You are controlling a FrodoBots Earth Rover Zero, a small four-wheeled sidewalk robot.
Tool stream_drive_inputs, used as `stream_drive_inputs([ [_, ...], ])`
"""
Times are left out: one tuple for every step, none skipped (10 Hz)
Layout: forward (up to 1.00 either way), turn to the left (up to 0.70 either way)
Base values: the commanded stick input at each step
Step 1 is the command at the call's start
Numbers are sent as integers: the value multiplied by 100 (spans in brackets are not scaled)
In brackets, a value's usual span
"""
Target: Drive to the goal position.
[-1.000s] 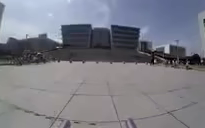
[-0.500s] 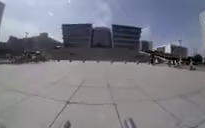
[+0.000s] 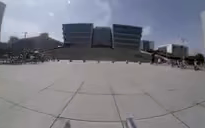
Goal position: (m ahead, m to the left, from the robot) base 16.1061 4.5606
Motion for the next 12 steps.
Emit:
stream_drive_inputs([
  [85, 0],
  [85, 0],
  [85, 0],
  [85, 0],
  [85, 0],
  [85, 0],
  [85, 0],
  [85, 0],
  [85, 0],
  [85, 0],
  [85, 0],
  [85, 0],
])
